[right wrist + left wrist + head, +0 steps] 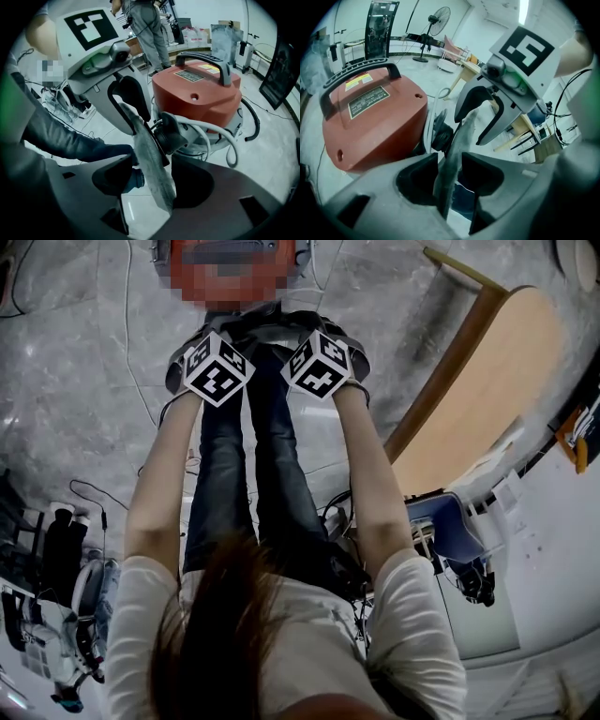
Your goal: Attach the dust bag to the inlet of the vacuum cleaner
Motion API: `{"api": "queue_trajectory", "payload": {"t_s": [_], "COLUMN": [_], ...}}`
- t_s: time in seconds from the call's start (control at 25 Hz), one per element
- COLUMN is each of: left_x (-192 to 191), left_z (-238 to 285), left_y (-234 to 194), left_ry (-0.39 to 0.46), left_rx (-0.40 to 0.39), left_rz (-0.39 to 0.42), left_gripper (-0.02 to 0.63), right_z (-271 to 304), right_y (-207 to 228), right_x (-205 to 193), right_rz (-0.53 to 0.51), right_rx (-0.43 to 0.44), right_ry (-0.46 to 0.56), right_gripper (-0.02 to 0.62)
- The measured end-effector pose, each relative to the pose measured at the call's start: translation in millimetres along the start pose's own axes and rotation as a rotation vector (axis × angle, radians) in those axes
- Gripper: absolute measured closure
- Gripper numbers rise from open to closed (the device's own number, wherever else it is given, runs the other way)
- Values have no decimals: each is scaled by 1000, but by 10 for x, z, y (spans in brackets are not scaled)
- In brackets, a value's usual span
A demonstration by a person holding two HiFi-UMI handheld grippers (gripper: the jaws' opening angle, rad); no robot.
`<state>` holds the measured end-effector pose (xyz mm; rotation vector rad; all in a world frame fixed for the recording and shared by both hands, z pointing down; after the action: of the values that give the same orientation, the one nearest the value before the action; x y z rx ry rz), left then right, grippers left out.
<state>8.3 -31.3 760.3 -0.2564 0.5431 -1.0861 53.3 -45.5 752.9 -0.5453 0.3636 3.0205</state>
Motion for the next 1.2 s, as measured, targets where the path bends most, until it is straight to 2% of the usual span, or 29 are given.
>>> {"api": "queue_trajectory", "payload": {"t_s": [0.24,0.32,0.52,0.64,0.72,0.8,0.96,1.2], "left_x": [41,83,209,325,406,491,668,931], "left_z": [-137,-192,-387,-549,-653,-756,-1017,-1571], "left_y": [8,22,-4,20,48,63,93,253], "left_ry": [50,76,174,254,302,350,442,536], "left_rx": [20,30,93,127,149,168,199,239], "left_rz": [-32,-39,-79,-83,-63,-55,-97,-112], "left_gripper": [434,445,561,587,588,589,589,589], "right_z": [-181,-280,-519,-636,-703,-774,-1043,-1609], "right_y": [64,97,134,121,117,136,192,221], "right_x": [31,79,203,226,239,272,419,718], "right_rz": [78,101,277,325,334,343,348,368], "right_rx": [-47,-86,-175,-215,-238,-264,-329,-393], "right_ry": [64,107,248,287,299,317,377,484], "right_gripper": [340,383,494,568,594,594,595,595]}}
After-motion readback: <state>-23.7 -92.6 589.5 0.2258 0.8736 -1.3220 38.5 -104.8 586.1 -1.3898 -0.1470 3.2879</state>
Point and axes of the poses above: the fingertips, and each gripper's own axes: z forward along the fingers, y to its right, x out of its top, the point moved 1 cm from there along -z, backward along the fingers, and after that the axes turned 11 degrees about -z, right-handed, at the moved point
